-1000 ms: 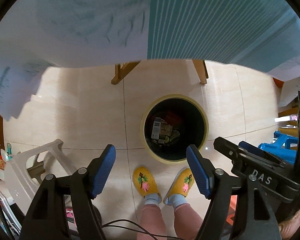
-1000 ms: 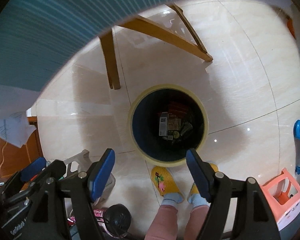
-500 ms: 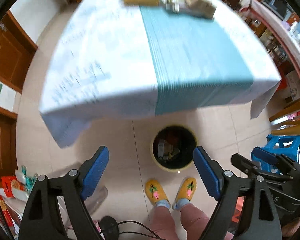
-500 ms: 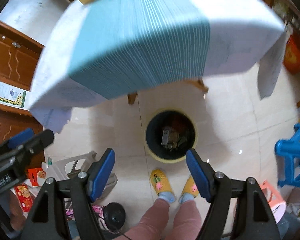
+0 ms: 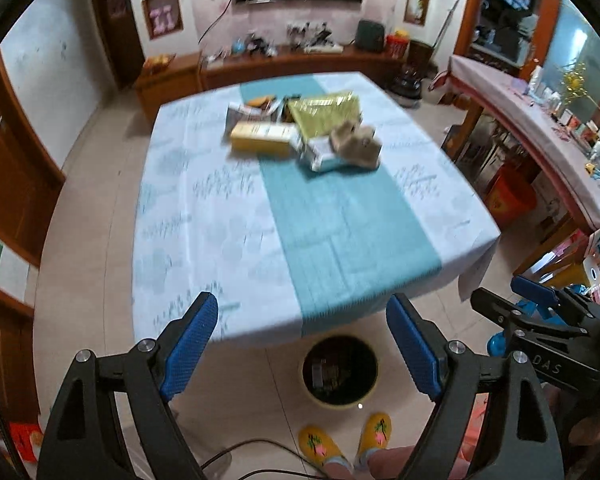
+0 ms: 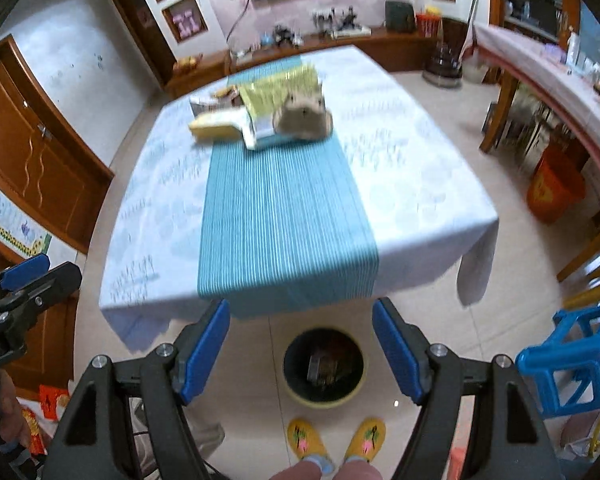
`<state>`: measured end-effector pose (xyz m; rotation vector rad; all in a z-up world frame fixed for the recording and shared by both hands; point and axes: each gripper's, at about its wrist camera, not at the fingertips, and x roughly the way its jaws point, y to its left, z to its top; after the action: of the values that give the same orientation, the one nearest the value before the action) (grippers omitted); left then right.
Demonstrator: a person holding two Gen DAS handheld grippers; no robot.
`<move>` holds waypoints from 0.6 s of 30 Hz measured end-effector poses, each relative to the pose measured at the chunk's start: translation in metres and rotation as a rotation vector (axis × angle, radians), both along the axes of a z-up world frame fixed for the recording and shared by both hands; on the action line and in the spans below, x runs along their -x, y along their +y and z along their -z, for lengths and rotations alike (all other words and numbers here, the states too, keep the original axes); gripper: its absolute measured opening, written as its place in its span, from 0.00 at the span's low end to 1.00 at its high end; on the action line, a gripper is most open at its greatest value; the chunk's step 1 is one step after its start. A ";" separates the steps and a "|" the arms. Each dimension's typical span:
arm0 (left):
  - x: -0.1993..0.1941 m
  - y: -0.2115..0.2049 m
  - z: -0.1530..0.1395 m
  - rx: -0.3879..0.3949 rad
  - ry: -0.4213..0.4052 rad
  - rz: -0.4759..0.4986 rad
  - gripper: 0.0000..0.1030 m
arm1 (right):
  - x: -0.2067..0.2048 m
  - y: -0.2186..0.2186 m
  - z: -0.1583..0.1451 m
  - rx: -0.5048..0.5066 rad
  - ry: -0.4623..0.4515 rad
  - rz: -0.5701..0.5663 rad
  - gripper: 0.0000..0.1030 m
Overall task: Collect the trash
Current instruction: 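Move both tools back over the table toward the remaining trash, then grasp the beige pulp tray piece with the right tool while the left tool grasps the silver foil packet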
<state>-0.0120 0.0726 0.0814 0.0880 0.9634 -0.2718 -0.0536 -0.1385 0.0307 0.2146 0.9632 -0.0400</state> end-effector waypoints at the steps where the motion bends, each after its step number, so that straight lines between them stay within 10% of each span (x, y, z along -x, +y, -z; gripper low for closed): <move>1: -0.002 -0.002 -0.006 0.006 -0.012 0.010 0.82 | -0.002 0.001 -0.005 0.007 -0.011 0.001 0.72; 18: -0.117 -0.024 -0.006 0.060 0.040 -0.083 0.82 | -0.125 -0.014 -0.028 0.004 -0.057 -0.104 0.72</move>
<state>0.1054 0.0486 0.0869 -0.0130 0.9950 -0.2263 0.0719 -0.1523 0.0589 0.1611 0.9162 0.0598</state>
